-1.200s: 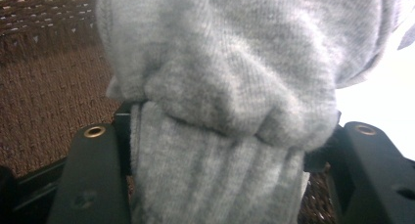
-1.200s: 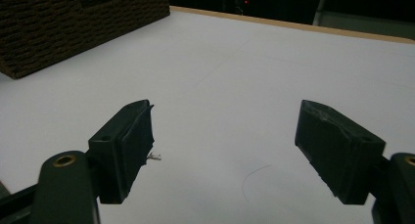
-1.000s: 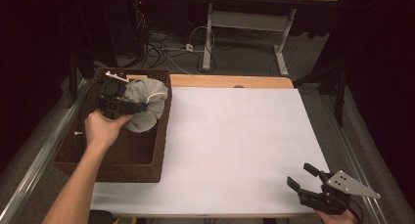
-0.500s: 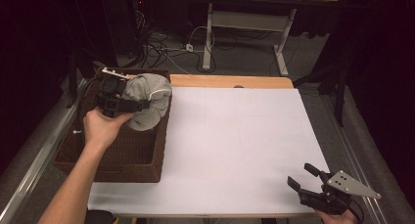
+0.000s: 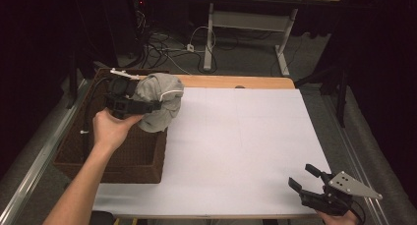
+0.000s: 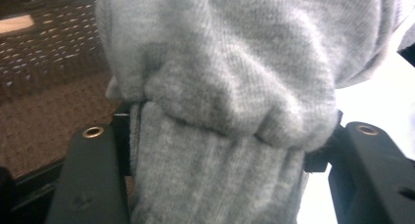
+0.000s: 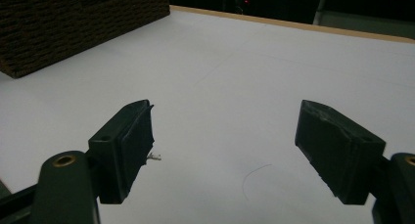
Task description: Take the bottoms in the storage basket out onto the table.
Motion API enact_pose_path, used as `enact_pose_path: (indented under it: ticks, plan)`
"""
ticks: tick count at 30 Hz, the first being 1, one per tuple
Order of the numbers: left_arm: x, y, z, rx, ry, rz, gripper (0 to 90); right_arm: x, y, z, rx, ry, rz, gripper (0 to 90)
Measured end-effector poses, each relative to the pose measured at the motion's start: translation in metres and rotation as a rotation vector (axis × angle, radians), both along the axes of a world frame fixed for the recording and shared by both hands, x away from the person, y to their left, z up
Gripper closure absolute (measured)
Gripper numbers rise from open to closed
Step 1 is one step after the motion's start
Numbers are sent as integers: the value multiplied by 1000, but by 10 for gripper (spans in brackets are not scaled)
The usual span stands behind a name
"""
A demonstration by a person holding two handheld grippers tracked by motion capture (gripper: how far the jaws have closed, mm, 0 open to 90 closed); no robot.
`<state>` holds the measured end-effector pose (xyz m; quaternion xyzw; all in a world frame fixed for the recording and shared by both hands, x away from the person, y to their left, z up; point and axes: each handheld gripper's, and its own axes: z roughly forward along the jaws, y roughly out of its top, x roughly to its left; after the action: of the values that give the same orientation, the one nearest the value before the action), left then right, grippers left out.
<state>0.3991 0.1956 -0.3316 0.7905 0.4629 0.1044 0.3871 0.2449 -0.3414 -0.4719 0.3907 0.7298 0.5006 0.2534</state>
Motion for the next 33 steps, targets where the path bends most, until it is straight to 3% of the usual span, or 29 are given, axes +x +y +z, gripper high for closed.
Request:
enact_pose_path:
  ticks: [9, 15, 33]
  plan:
    - [0, -18, -2, 16, -2, -42, 371, 0, -1, 0, 9, 3, 3, 227]
    - [0, -30, -1, 4, -24, -78, 364, 0, 0, 0, 6, 2, 9, 227]
    - [0, -71, -1, -11, -37, -158, 361, 0, 0, 0, 2, 9, 7, 227]
